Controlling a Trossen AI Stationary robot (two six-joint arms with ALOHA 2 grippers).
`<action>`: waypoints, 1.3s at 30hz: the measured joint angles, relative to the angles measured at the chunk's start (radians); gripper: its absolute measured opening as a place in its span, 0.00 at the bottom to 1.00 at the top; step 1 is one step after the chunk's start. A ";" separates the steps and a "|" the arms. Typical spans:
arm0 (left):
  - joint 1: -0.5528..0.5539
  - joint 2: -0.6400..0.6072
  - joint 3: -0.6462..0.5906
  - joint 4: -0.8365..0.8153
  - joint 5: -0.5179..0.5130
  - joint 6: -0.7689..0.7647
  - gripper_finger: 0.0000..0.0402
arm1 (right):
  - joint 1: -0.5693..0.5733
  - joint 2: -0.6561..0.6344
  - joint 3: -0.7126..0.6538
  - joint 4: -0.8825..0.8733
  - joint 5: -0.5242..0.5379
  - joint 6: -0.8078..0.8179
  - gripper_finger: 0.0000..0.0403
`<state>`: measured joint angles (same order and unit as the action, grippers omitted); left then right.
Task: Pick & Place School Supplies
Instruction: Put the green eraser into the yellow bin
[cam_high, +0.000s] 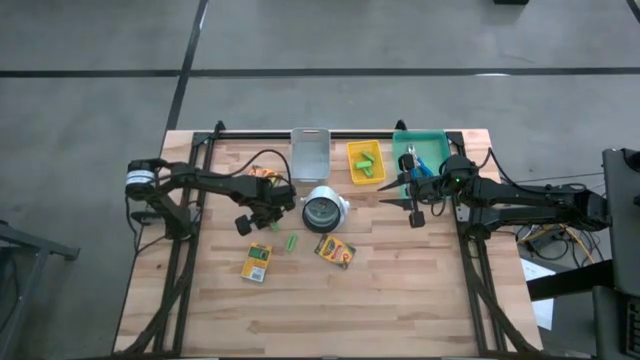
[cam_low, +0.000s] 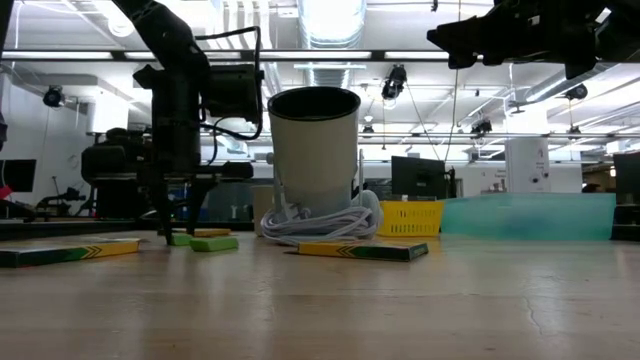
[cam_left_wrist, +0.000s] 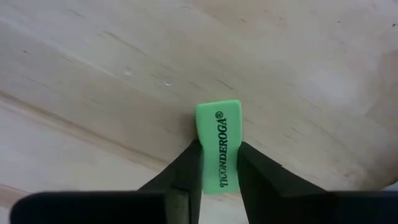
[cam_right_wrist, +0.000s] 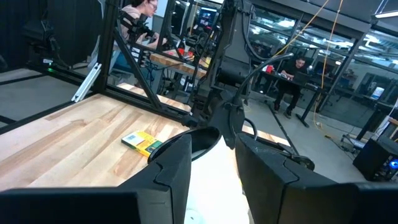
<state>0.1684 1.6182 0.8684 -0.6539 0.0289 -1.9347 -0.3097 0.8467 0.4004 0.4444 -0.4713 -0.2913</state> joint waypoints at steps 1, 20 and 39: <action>0.000 -0.005 0.000 0.000 -0.001 0.000 0.22 | 0.000 0.000 0.000 0.000 0.000 0.000 0.29; 0.001 -0.332 -0.001 -0.014 -0.341 0.251 0.21 | 0.000 0.000 0.000 -0.001 0.000 0.000 0.32; 0.000 -0.502 -0.005 0.633 -0.349 1.511 0.21 | 0.000 0.000 0.000 -0.001 0.000 0.000 0.31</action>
<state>0.1680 1.1163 0.8635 -0.0207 -0.3197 -0.4232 -0.3096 0.8467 0.4002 0.4438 -0.4715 -0.2913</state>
